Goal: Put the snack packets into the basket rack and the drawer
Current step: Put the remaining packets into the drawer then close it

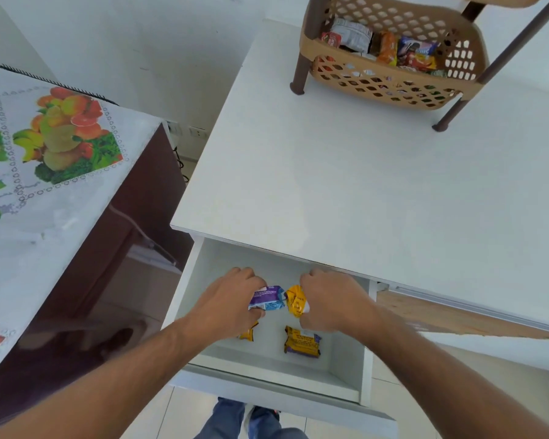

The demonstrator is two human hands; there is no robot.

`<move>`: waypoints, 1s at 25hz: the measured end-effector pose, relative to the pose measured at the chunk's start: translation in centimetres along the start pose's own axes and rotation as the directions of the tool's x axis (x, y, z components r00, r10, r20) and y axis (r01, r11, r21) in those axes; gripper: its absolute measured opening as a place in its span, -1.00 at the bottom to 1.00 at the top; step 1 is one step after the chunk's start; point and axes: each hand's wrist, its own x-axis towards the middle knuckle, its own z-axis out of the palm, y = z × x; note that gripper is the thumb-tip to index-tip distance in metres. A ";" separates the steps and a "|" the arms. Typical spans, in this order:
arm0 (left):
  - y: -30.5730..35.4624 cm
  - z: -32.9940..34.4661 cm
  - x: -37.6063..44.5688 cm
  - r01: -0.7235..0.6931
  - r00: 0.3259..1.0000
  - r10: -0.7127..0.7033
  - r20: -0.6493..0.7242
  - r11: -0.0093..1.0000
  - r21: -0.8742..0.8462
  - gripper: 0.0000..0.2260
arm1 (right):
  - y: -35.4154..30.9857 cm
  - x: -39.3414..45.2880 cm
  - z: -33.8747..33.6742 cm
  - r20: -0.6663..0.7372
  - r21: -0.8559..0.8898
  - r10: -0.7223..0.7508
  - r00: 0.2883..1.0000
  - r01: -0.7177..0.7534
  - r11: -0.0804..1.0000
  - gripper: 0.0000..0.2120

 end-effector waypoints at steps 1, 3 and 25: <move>-0.3 1.1 0.8 -0.015 0.999 0.013 0.037 0.999 0.044 -0.67 | 0.0 0.7 1.5 0.026 0.006 0.008 1.000 -0.009 1.000 -0.64; -1.0 3.1 2.4 -0.018 0.994 0.002 0.110 0.990 0.138 -0.68 | 0.2 2.5 4.6 0.042 0.034 0.041 0.998 -0.043 0.999 -0.62; -3.2 10.8 8.0 0.082 0.959 -0.169 0.229 0.934 0.348 -0.53 | 1.9 9.8 17.5 -0.130 0.146 0.187 0.974 -0.168 0.975 -0.48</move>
